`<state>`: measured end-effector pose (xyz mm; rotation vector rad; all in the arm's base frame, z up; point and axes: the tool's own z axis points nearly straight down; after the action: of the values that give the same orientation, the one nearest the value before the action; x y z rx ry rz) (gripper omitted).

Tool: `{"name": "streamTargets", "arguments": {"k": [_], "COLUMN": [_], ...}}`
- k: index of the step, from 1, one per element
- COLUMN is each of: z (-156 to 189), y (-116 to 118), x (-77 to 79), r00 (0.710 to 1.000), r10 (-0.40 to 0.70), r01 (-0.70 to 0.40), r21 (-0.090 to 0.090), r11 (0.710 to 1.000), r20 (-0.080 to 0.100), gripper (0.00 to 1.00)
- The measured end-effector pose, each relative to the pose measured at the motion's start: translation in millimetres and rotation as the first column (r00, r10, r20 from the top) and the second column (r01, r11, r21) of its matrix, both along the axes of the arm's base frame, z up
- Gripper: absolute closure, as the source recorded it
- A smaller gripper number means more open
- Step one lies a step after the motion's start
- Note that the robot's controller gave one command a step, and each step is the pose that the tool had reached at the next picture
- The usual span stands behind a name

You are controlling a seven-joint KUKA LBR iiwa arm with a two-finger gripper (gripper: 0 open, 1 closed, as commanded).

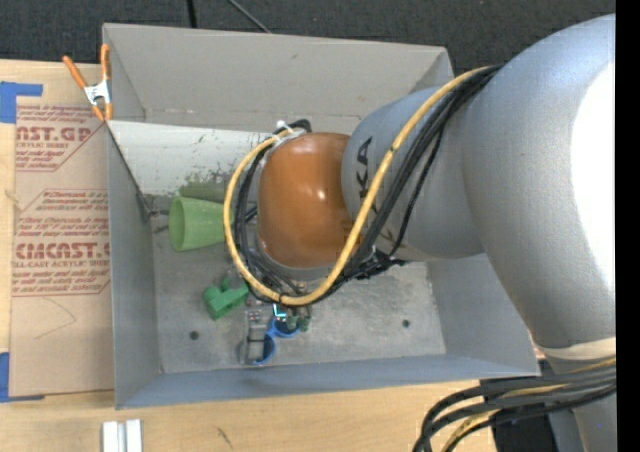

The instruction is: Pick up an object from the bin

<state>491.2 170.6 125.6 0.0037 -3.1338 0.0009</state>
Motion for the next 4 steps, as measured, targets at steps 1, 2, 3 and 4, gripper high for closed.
{"name": "streamTargets", "arguments": {"k": [1, 2, 3, 4], "z": [-56.1, -55.7, -55.5, -55.2], "y": [0.4, 1.8, 2.9, 4.1], "x": [32.9, 33.2, 33.6, 34.0], "r00": [0.980, 0.980, 0.980, 0.980], "r10": [0.196, 0.197, 0.197, 0.198], "r01": [-0.196, -0.197, -0.197, -0.198], "r21": [0.002, 0.005, 0.007, 0.009], "r11": [0.981, 0.980, 0.980, 0.980], "r20": [0.013, 0.015, 0.017, 0.019], "gripper": [0.00, 0.00, 0.00, 0.00]}}
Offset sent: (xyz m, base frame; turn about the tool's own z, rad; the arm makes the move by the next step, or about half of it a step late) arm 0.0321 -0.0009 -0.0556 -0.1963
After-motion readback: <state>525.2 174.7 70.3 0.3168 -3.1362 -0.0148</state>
